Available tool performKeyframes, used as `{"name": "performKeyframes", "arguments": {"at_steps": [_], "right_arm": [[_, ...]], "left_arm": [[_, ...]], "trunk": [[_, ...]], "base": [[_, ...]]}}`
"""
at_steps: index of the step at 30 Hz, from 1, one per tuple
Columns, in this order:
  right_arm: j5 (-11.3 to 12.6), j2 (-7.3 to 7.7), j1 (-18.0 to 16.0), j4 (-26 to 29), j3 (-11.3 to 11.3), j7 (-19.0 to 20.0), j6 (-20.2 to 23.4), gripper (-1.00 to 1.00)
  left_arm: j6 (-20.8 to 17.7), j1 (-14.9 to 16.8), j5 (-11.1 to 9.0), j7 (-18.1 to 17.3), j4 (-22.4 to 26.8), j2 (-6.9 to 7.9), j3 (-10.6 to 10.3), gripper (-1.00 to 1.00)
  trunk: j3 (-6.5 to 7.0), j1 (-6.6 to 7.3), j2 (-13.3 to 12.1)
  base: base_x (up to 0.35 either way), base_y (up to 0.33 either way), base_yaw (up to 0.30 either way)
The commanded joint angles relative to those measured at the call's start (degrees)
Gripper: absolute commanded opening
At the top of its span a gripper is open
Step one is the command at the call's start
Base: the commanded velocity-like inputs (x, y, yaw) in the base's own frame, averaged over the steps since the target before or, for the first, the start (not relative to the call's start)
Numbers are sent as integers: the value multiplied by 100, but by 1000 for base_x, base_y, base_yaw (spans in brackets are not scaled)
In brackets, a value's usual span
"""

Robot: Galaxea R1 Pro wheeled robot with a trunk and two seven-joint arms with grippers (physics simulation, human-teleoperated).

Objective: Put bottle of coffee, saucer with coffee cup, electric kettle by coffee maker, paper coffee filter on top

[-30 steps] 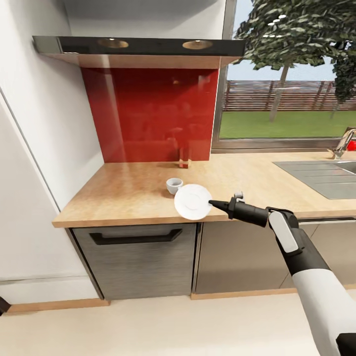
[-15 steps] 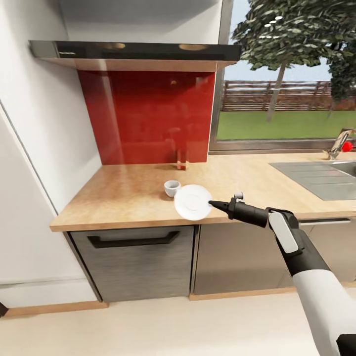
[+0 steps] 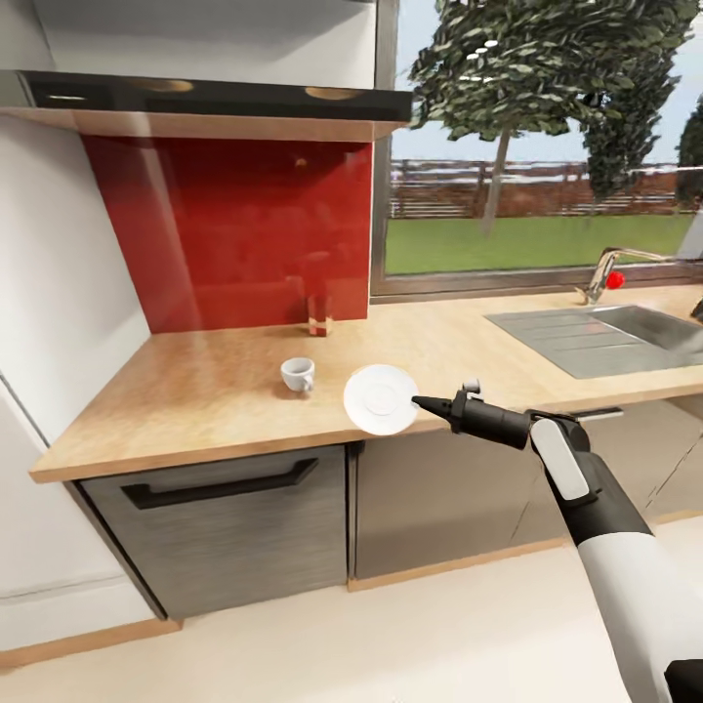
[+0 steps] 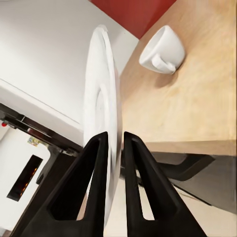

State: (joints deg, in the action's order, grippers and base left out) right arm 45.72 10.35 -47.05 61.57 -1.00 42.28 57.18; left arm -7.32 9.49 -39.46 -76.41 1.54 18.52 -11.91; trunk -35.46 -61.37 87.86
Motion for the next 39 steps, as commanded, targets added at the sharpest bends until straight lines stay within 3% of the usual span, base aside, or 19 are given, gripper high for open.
{"name": "performKeyframes", "arguments": {"at_steps": [1, 39], "right_arm": [[16, 2, -6, -4, -5, 30, 26, -100], [16, 2, -5, -4, -5, 31, 28, -100]], "left_arm": [[-62, 1, -53, -18, 4, 2, -48, 100], [-65, 1, -53, -15, 4, 2, -48, 100]], "trunk": [[-5, 0, 3], [-5, 0, 3]], "base": [[0, 0, -264], [0, 0, -265]]}}
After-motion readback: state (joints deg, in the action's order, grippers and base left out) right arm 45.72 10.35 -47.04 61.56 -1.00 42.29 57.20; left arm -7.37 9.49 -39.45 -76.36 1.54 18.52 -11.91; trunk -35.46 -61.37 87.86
